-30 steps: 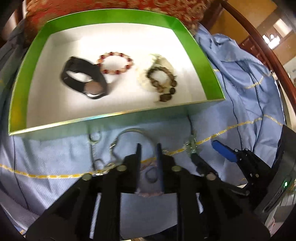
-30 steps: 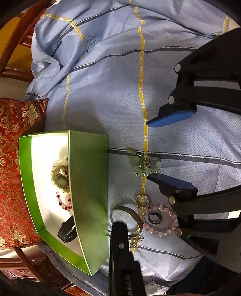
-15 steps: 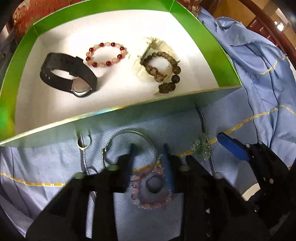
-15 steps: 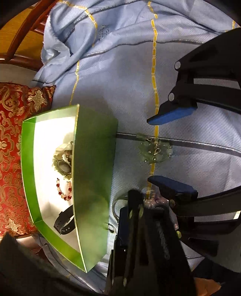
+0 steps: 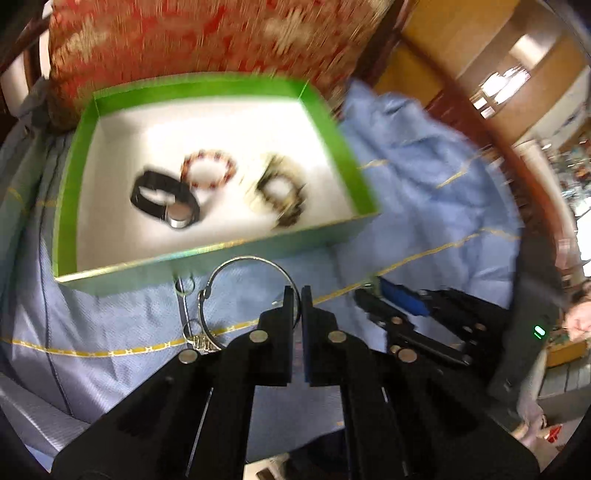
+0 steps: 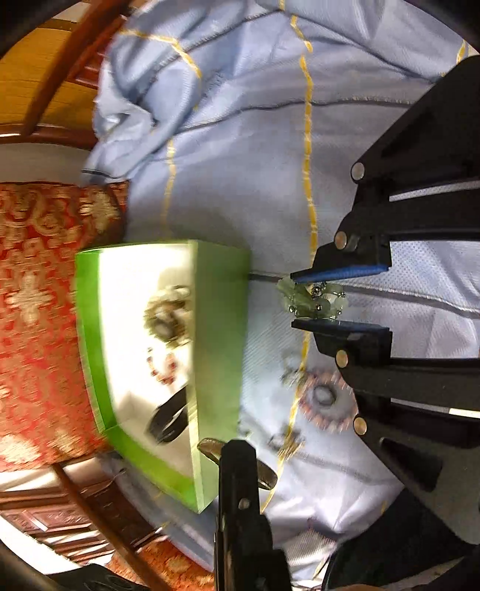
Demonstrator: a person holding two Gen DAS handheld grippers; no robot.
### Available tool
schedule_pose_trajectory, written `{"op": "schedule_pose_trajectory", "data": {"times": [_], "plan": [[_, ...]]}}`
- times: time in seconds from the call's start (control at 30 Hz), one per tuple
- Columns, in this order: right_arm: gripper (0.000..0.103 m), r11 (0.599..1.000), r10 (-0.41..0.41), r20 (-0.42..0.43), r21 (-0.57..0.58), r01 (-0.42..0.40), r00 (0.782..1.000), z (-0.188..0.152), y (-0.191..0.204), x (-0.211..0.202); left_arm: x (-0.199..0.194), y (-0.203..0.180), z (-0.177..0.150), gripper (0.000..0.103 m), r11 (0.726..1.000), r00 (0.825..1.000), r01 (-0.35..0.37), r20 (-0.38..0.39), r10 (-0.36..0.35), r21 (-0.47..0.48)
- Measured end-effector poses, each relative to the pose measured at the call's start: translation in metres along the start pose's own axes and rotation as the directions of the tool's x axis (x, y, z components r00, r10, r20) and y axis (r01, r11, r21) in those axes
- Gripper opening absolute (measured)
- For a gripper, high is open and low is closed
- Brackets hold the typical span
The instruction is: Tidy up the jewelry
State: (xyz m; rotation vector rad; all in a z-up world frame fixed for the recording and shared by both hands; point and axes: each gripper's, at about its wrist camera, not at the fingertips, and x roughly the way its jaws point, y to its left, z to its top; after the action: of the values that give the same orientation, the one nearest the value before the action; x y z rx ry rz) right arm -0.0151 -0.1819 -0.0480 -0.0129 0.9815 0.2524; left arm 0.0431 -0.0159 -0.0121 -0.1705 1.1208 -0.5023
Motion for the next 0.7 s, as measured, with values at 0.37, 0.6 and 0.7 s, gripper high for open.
{"op": "schedule_pose_trajectory", "data": {"times": [0.37, 0.6, 0.7], "plan": [[0.02, 0.999, 0.003, 0.119, -0.042, 0.002, 0.993, 0.076, 0.015, -0.003, -0.04, 0.043, 0.076, 0.005, 0.981, 0.958, -0.18, 0.212, 0.192, -0.073], [0.04, 0.996, -0.077, 0.061, -0.051, 0.08, 0.995, 0.093, 0.021, 0.049, 0.006, 0.072, 0.081, 0.008, 0.945, 0.946, -0.305, 0.078, 0.315, -0.118], [0.055, 0.996, -0.072, 0.095, -0.052, 0.078, 0.993, 0.087, 0.023, 0.037, 0.009, 0.072, 0.079, 0.017, 0.945, 0.947, -0.305, 0.069, 0.314, -0.12]]}}
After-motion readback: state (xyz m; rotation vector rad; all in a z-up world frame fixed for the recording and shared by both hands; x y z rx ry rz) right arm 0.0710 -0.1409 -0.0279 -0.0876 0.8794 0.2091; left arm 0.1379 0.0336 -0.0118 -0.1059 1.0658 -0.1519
